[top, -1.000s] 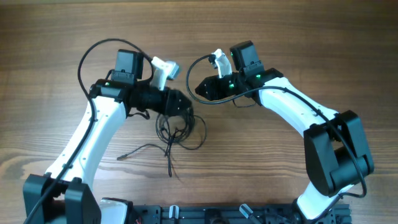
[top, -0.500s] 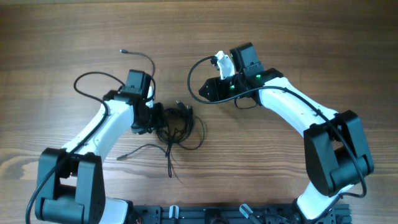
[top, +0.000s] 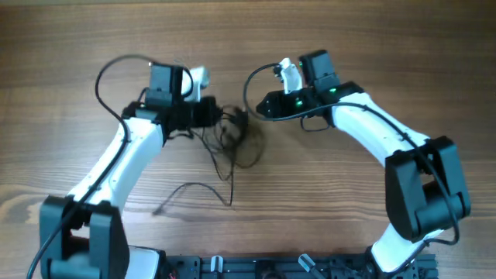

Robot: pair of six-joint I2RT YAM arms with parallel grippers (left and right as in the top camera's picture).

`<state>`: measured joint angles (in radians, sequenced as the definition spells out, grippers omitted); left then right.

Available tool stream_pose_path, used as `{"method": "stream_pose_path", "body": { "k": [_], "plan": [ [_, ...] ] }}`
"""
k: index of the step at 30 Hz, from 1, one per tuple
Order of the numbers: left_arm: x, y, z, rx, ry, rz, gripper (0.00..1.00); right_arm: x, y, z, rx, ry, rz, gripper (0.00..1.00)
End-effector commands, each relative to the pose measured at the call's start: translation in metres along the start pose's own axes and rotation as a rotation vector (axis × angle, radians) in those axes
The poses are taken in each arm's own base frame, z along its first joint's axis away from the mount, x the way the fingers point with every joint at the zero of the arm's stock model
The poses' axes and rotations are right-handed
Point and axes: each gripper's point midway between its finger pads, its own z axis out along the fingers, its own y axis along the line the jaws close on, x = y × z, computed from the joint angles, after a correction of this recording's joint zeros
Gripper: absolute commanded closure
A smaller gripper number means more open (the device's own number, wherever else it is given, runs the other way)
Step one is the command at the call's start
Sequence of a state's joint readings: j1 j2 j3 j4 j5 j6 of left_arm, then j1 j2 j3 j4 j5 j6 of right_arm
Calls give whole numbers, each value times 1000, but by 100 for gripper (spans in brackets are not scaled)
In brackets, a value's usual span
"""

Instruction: Untangle cables

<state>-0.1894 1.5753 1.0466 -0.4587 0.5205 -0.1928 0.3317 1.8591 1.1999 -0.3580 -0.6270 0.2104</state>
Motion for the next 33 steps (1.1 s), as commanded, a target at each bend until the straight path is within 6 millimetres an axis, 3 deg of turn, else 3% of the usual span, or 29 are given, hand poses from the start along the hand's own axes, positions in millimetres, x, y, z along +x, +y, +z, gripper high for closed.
{"method": "stream_pose_path", "body": {
  "k": [1,5,7,12,17,21,25,26,30,33],
  "plan": [
    [-42,-86,-49,327,-165,313,96,-15,36,-37,-324,-34,2,44],
    [-51,-99,-59,372,-218,368,96,-28,56,-81,-610,-83,-46,40],
    [-47,-89,-54,320,-197,334,96,-31,50,-82,-588,-96,-40,40],
    [-25,-31,-39,29,-93,195,96,-32,42,-75,-528,-102,-25,40],
    [7,-6,-31,-64,42,111,96,-29,35,-71,-487,-89,7,41],
    [32,36,-16,-231,162,34,96,-18,24,-55,-373,-45,63,41],
    [59,57,5,-265,292,-52,96,-6,26,-36,-282,0,60,42],
    [65,62,11,-271,319,-65,96,0,30,-28,-261,20,48,47],
    [65,71,16,-302,320,-71,96,13,56,-13,-286,70,-2,48],
    [51,71,20,-304,263,-65,96,23,54,4,-169,93,-28,43]
  ]
}}
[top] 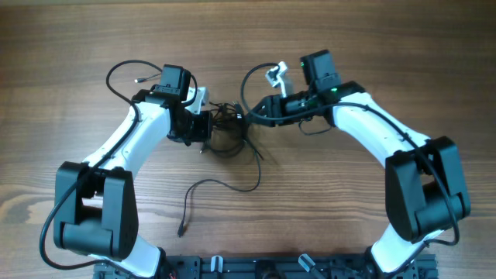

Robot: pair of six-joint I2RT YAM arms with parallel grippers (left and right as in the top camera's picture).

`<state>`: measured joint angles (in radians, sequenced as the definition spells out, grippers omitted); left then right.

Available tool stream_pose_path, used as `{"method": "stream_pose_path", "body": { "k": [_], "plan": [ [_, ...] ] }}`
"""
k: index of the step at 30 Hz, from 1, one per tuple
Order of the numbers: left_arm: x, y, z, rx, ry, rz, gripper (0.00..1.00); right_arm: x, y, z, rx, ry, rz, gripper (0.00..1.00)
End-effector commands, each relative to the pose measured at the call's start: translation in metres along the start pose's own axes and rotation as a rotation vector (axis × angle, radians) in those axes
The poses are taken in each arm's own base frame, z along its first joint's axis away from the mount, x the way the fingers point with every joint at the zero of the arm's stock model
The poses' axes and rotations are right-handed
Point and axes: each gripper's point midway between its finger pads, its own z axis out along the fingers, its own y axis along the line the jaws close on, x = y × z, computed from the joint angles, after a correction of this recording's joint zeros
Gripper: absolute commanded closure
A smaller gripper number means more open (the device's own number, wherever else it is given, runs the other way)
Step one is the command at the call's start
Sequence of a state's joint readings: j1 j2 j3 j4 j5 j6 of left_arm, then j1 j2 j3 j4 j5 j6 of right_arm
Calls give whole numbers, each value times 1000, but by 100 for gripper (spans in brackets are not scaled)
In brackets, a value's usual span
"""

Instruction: Untangle cables

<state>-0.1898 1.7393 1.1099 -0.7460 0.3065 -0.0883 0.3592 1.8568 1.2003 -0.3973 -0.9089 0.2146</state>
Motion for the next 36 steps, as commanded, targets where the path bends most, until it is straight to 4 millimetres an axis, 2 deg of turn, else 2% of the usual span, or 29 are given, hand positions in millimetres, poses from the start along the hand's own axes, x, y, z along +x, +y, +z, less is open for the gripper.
{"method": "stream_pose_path", "body": {
  "k": [1,3,5,13,16,17,18,19,21,22,24,25,26,27,29,31,32,34,36],
  "plan": [
    [-16,9,0,-45,-65,-45,96,4,-11,9,181,1,-37,43],
    [-25,18,-2,-96,-104,-69,96,9,-17,13,247,14,-41,43],
    [-30,19,-2,-104,-125,-69,96,14,-15,18,249,34,-41,44],
    [-30,20,-2,-103,-126,-85,94,38,-12,37,264,91,148,54],
    [-30,20,-2,-103,-126,-85,95,54,-22,42,327,111,174,55],
    [-30,20,-2,-103,-126,-85,95,56,-27,42,353,110,173,59],
    [-30,20,-2,-103,-126,-85,95,56,-29,42,366,106,169,87],
    [-30,20,-2,-103,-126,-85,95,54,-29,42,364,101,160,96],
    [-29,20,-2,-104,-123,-86,95,43,-26,44,347,62,131,96],
    [-29,22,-3,-105,-125,-91,88,37,-24,44,340,48,118,96],
    [-29,32,-6,-108,-122,-122,67,29,-18,42,334,34,101,96],
    [-28,35,-8,-98,-120,-139,56,25,-13,39,328,26,84,96],
    [-29,33,-10,-45,-116,-158,39,18,-4,35,319,9,42,95],
    [-29,26,-12,37,-110,-174,32,9,8,29,307,-15,-5,96],
    [-36,10,-25,256,-119,-209,30,-11,38,12,273,-75,-125,96],
    [-50,-23,-57,595,-156,-184,32,-29,70,-9,245,-148,-198,96],
    [-54,-30,-66,663,-173,-162,32,-36,85,-18,230,-182,-228,96],
    [-59,-29,-64,639,-199,-140,32,-45,112,-30,170,-227,-283,96],
    [-60,-24,-54,567,-200,-142,37,-49,139,-38,83,-257,-343,96]
  ]
}}
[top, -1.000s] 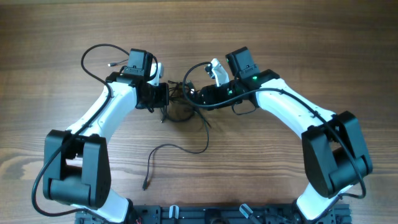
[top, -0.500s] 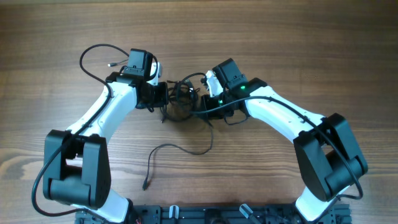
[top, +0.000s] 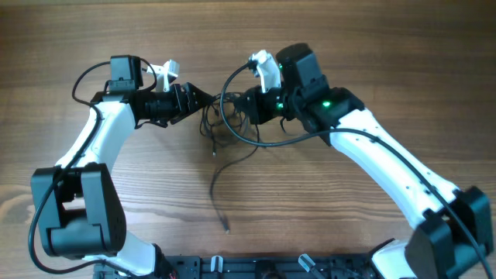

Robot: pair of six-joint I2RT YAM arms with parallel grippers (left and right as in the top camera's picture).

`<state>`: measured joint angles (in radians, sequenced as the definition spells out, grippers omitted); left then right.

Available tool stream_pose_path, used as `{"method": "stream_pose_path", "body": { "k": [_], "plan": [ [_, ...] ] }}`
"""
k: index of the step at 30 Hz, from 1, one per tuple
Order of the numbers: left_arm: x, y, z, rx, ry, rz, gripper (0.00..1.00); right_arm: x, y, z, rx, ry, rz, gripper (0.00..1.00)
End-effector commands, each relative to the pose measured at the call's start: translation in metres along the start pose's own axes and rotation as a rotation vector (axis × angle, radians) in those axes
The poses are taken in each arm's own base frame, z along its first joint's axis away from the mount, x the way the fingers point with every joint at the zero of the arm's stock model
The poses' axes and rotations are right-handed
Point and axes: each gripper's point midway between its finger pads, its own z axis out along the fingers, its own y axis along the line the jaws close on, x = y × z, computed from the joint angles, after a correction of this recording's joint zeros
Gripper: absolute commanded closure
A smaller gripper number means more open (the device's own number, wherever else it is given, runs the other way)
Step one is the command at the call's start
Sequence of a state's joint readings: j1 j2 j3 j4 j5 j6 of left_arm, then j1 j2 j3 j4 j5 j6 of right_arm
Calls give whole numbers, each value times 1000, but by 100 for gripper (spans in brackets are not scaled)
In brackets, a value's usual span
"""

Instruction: Untangle cables

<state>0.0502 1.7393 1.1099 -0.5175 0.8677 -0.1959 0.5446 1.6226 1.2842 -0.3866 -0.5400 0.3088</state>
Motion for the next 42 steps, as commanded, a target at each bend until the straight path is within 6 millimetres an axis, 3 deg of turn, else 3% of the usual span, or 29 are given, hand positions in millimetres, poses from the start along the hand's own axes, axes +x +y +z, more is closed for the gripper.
{"method": "stream_pose_path", "body": {
  "k": [1,3,4,6,8,9,11,13,17,27,30,33,35,36,37,39,40,42],
  "plan": [
    [4,-5,9,-6,19,27,43,-27,45,-26,-143,-90,-108,96],
    [7,0,16,-73,23,44,89,-36,52,-32,-162,-129,-137,96],
    [10,0,20,-91,35,52,91,-39,54,-33,-165,-142,-147,96],
    [15,2,27,-137,48,68,89,-48,58,-36,-175,-176,-171,96],
    [19,10,36,-242,50,105,69,-63,69,-45,-184,-216,-198,96],
    [20,12,38,-275,50,118,68,-69,73,-49,-189,-230,-208,95],
    [20,21,40,-360,40,141,80,-81,82,-57,-197,-258,-230,96],
    [18,38,34,-469,11,92,85,-90,89,-67,-181,-272,-264,96],
    [19,56,23,-586,2,71,86,-116,90,-96,-30,-317,-344,96],
    [11,81,3,-767,-78,16,91,-165,138,-191,65,-560,-538,96],
    [20,92,4,-782,-71,2,90,-188,139,-235,175,-725,-549,96],
    [25,107,2,-788,-87,-46,89,-199,149,-260,202,-819,-614,96],
    [30,114,0,-763,-81,-80,82,-208,150,-275,236,-883,-631,96],
    [30,110,4,-718,-68,-78,73,-210,146,-276,256,-889,-615,96],
    [28,93,12,-586,-36,-40,53,-209,144,-273,256,-881,-609,96],
    [23,61,20,-364,-2,15,36,-210,142,-270,254,-874,-600,96],
    [18,23,21,-108,16,73,31,-210,143,-271,246,-878,-584,96],
    [17,-28,8,234,26,174,23,-210,143,-271,235,-882,-563,96]
  ]
}}
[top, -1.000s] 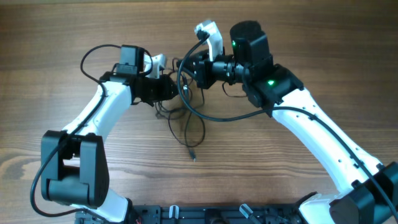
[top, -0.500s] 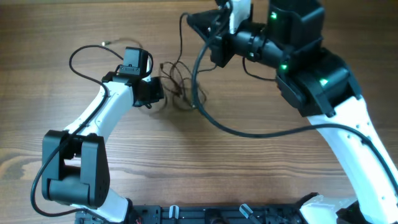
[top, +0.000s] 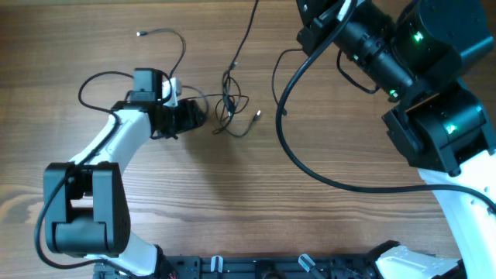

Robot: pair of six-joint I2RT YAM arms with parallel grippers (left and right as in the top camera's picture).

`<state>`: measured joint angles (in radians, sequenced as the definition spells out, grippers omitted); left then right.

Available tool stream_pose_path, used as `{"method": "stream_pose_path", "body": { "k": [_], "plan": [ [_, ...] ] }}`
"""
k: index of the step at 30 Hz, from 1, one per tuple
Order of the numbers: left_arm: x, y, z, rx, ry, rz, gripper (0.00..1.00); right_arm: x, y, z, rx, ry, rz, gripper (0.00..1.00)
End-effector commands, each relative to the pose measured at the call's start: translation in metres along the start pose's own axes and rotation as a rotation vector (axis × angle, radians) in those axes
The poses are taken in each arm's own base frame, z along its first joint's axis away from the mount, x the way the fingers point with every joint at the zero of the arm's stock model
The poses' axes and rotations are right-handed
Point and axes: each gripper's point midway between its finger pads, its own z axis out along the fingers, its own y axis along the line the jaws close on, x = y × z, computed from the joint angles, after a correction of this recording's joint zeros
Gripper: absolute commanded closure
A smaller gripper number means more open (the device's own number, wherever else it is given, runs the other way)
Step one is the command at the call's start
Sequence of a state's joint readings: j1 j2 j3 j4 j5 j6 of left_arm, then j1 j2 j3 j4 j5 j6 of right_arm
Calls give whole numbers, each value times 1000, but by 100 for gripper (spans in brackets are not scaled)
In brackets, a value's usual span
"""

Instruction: Untangle cables

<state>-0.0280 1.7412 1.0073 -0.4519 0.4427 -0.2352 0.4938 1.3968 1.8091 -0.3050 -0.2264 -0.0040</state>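
Observation:
A small knot of thin black cables (top: 231, 108) lies on the wooden table (top: 232, 209) in the overhead view. One strand (top: 244, 39) runs from it up past the top edge. A short plug end (top: 256, 116) sticks out to its right. My left gripper (top: 200, 116) sits just left of the knot and looks shut on a strand. Another thin strand with a plug end (top: 140, 33) curls behind the left arm. My right arm (top: 403, 54) is raised close to the camera, with its fingers out past the top edge.
A thick black cable (top: 291, 132) hangs from the right arm and loops over the table right of the knot. The left arm (top: 101, 147) stretches along the left side. A dark rail (top: 256, 267) lines the front edge.
The right arm has risen toward the camera and its gripper has left the frame. The long tail lying toward the front edge is gone. A strand now leads off the top. The knot is smaller.
Both grippers were at the tangle from either side, with a long tail trailing toward the front. The tail's end lay further right each time. Then the grippers met tightly at the knot. Now the right arm is high, and the knot sits smaller by the left gripper.

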Motion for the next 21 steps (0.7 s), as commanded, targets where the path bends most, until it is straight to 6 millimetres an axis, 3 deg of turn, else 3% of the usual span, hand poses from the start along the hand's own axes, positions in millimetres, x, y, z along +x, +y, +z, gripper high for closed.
{"method": "stream_pose_path", "body": {
  "k": [1,2,5,14,18,21],
  "plan": [
    [-1,-100,-62,761,22,221,23,-15,-6,-6,32,-38,24,96],
    [0,-108,-78,866,19,240,23,-15,-6,-6,32,-38,25,96],
    [7,-115,-75,877,46,246,20,-21,-5,-6,26,-60,54,96],
    [34,-132,-20,627,112,328,22,-27,6,-6,-41,-83,194,96],
    [10,-119,7,395,34,144,16,-40,31,-11,-192,-119,180,96],
    [1,-88,26,192,-25,65,18,-44,31,-12,-195,-133,190,96]
  ]
}}
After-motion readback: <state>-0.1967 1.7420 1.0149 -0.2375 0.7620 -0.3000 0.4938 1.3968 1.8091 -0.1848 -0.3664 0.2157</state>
